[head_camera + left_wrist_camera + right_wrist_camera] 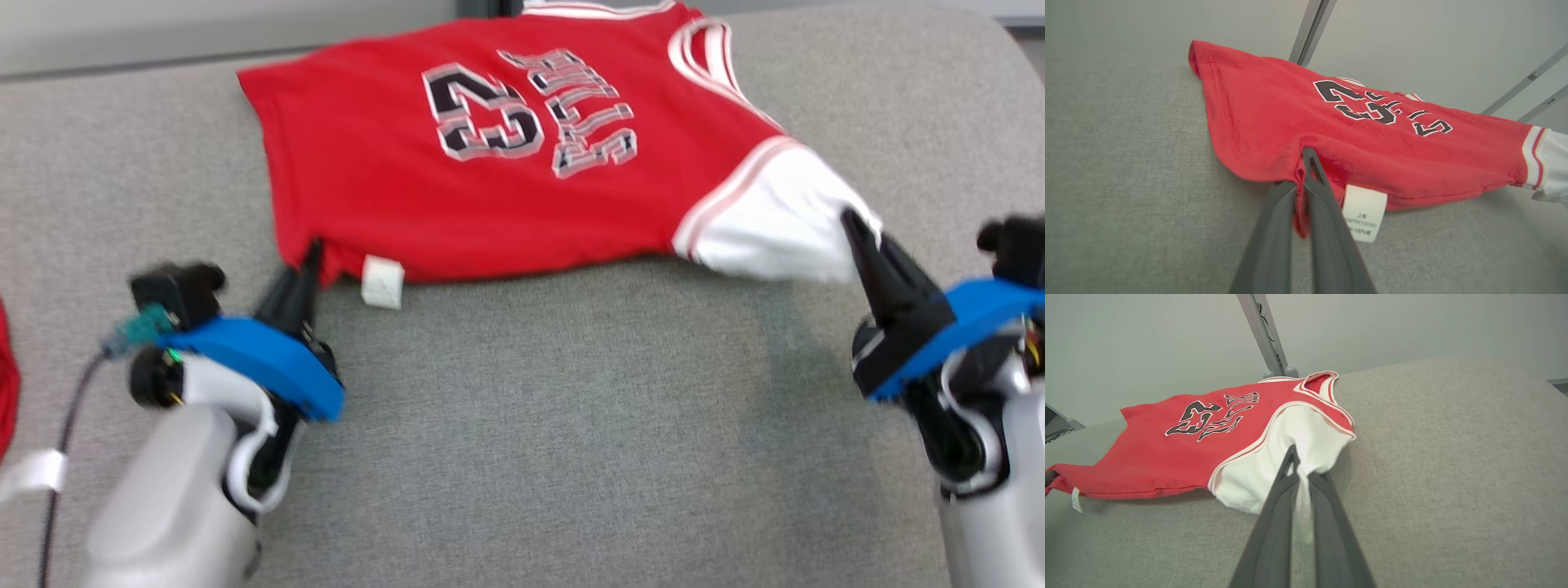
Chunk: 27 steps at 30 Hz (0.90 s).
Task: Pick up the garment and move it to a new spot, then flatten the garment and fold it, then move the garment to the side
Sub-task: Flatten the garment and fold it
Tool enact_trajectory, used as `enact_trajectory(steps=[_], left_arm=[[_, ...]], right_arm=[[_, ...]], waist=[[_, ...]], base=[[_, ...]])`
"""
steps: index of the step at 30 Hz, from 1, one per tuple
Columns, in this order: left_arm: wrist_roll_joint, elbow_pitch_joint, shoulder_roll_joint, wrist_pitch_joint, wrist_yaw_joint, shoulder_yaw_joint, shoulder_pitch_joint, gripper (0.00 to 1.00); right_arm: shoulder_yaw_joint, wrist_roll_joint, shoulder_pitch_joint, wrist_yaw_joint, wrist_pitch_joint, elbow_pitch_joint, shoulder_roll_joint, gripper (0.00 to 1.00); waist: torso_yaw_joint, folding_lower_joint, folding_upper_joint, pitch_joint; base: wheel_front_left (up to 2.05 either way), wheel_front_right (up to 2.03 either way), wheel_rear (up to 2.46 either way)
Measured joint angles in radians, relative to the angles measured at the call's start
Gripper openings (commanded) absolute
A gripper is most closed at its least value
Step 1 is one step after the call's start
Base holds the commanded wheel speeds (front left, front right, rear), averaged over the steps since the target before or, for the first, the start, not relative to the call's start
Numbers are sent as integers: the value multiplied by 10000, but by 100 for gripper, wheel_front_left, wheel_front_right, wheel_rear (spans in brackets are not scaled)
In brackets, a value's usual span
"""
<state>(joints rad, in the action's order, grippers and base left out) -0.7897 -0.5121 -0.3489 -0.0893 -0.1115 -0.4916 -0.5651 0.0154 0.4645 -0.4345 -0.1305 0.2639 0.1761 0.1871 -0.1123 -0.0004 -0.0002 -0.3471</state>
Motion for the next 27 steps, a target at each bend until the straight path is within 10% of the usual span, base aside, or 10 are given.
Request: enact_trajectory(steps=[12, 27], left_arm=[[-930, 2619, -56, 805, 2307, 334, 3762, 0], [-907, 4362, -1003, 2059, 3359, -144, 5855, 0]], right_arm=[[1871, -903, 3599, -2, 2368, -3022, -1342, 0], [2314, -894, 6043, -2, 4132, -3461, -1379, 0]], waist=[[429, 1, -1, 1241], [757, 3, 0, 1636]], base=[[0, 0, 0], [0, 0, 0]])
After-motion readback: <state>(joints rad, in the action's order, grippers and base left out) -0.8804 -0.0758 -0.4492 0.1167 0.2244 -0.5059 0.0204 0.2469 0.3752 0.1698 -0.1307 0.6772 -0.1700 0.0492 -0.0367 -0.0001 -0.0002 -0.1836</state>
